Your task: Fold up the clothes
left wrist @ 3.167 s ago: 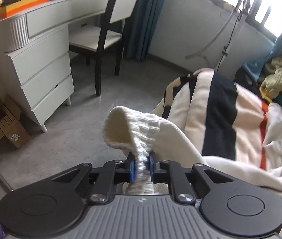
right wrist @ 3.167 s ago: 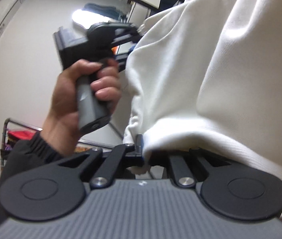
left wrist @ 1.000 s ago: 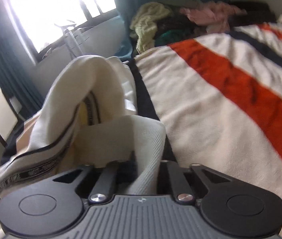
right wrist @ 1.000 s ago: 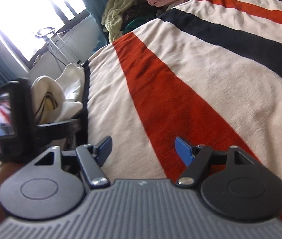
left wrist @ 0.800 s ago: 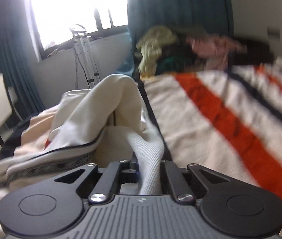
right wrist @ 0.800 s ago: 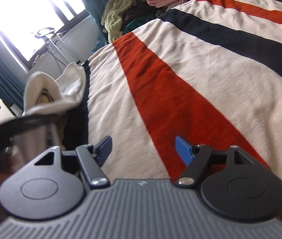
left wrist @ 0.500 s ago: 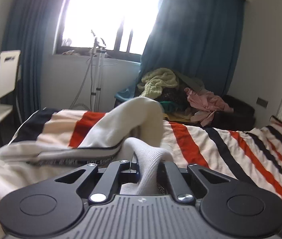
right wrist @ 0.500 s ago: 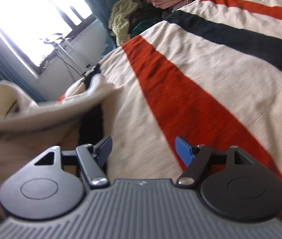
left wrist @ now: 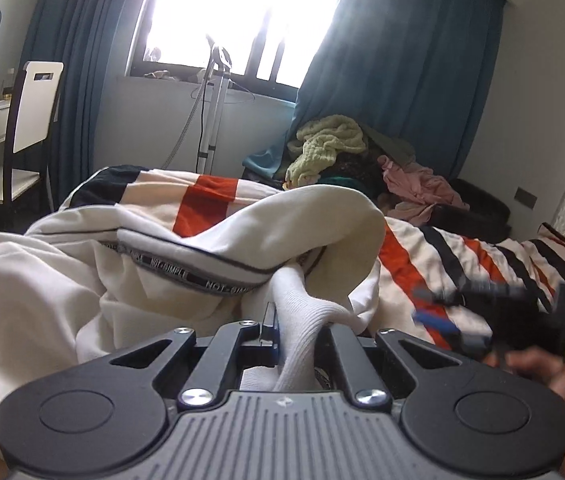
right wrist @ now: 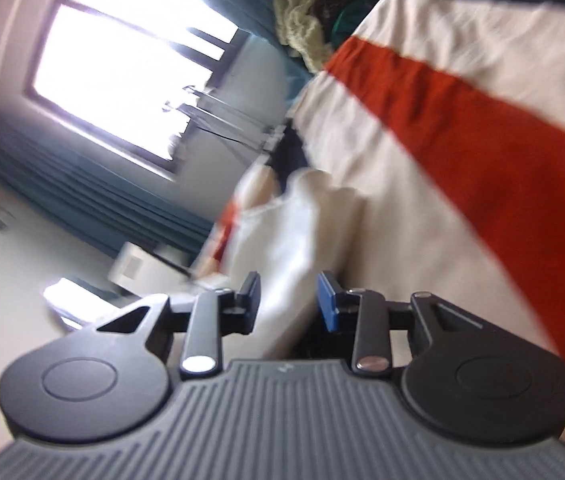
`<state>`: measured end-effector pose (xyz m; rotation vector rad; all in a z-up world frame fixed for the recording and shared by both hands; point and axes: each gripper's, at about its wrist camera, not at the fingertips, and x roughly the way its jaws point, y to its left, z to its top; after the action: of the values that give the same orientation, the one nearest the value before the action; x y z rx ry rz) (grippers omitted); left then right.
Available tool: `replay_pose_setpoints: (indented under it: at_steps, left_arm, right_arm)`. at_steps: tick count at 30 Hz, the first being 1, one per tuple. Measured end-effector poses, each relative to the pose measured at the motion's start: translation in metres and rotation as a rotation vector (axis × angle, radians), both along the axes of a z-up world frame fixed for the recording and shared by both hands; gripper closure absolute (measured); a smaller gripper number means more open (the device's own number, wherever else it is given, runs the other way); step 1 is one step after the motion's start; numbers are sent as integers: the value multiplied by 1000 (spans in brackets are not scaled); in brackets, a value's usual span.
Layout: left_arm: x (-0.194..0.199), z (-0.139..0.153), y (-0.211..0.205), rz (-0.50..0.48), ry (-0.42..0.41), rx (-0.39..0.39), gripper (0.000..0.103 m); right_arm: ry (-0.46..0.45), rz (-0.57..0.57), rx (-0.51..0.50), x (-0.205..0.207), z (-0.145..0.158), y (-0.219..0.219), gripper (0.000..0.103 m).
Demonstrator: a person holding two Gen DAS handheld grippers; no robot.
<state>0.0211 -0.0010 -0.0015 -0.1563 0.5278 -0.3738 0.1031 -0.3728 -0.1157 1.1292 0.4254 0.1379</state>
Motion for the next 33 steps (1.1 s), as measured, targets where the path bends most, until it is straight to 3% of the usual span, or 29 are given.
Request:
replay_pose_setpoints:
  at_steps: [3, 6, 10, 15, 21, 23, 24, 25, 27, 29, 33]
  left_arm:
    - [2, -14, 3, 1, 41, -54, 97]
    - [6, -21, 2, -9, 45, -36, 97]
    - [11, -28, 5, -15, 60, -57, 97]
    - [14, -32, 9, -14, 87, -62, 97]
    - [17, -37, 8, 6, 136, -81, 97]
    - [17, -40, 3, 9, 129, -58, 97]
    - [16, -41, 1, 10, 124, -45, 97]
    - [16, -42, -1, 10, 120, -35, 97]
    - [15, -44, -4, 4, 114, -28, 97]
    - [16, -45, -6, -4, 106, -30, 97]
    - [22, -54, -15, -6, 125, -89, 97]
  right_arm:
    - [33, 68, 11, 36, -3, 3, 67]
    - [97, 106, -57, 57, -6, 13, 67]
    - [166, 65, -64, 63, -19, 17, 66]
    - [172, 26, -24, 47, -31, 21, 62]
    - [161, 103, -57, 76, -35, 33, 62]
    - [156, 121, -67, 88, -37, 35, 67]
    - [154, 130, -71, 94, -37, 37, 90]
    - [165, 136, -96, 104, -33, 38, 97]
    - [125, 164, -202, 127, -9, 46, 97]
    - [30, 192, -347, 147, 30, 58, 97]
    - [-149, 179, -494, 191, 95, 63, 97]
